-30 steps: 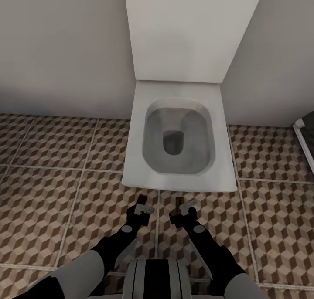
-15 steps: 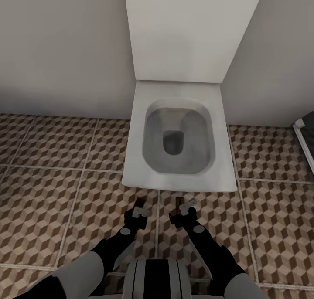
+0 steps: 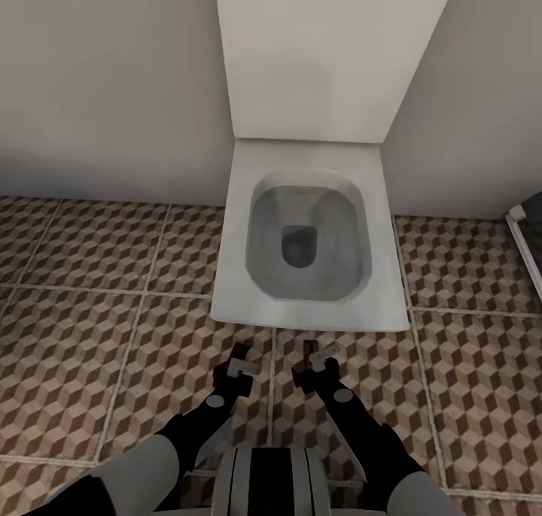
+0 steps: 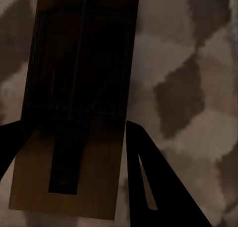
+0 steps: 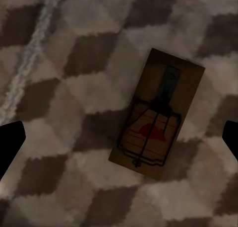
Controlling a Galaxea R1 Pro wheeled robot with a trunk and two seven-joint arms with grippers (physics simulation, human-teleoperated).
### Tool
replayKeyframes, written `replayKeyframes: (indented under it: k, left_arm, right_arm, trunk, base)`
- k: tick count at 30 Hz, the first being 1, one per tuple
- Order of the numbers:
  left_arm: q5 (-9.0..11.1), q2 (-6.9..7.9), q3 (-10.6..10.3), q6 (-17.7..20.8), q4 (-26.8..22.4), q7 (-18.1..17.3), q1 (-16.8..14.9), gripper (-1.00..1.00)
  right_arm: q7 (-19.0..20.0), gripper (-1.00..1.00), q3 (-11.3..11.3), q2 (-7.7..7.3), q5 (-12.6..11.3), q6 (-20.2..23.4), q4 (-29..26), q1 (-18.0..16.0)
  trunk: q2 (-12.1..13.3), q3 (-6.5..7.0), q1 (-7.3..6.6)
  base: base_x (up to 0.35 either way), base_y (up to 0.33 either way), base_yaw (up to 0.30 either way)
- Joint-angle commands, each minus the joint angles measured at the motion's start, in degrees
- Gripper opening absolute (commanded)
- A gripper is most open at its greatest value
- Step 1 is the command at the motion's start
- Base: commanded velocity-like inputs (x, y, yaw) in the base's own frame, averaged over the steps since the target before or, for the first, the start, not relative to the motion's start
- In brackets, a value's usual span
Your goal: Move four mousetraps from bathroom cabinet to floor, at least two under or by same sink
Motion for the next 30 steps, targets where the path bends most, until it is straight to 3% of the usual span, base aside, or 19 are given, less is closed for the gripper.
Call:
replayKeyframes:
  k: [1, 28, 29, 30]
  left_arm:
    - [0.31, 0.02, -0.49, -0.25, 0.03, 0.41, -0.05, -1.00]
    - [0.30, -0.07, -0.41, -0.49, -0.05, 0.41, -0.05, -1.00]
    - [0.30, -0.07, -0.41, -0.48, -0.05, 0.42, -0.05, 1.00]
    - [0.32, -0.07, -0.40, -0.48, -0.05, 0.42, -0.05, 1.00]
  right_arm:
    - [-0.32, 1.00, 0.17, -0.02, 0.26, 0.39, -0.08, -0.02]
    - [-0.32, 1.00, 0.23, 0.06, 0.26, 0.39, -0.08, -0.02]
    - [-0.32, 1.00, 0.24, 0.06, 0.26, 0.39, -0.08, -0.02]
    - [-0.32, 1.00, 0.24, 0.06, 0.26, 0.39, -0.08, -0.02]
  trunk:
    - [-0.01, -0.03, -0.01]
    - [-0.01, -0.03, -0.01]
    - [-0.01, -0.03, -0.01]
    - [-0.01, -0.03, -0.01]
  base:
    - [0.000, 0.000, 0.000]
    - [0.000, 0.000, 0.000]
    - [0.000, 0.000, 0.000]
    - [0.000, 0.000, 0.000]
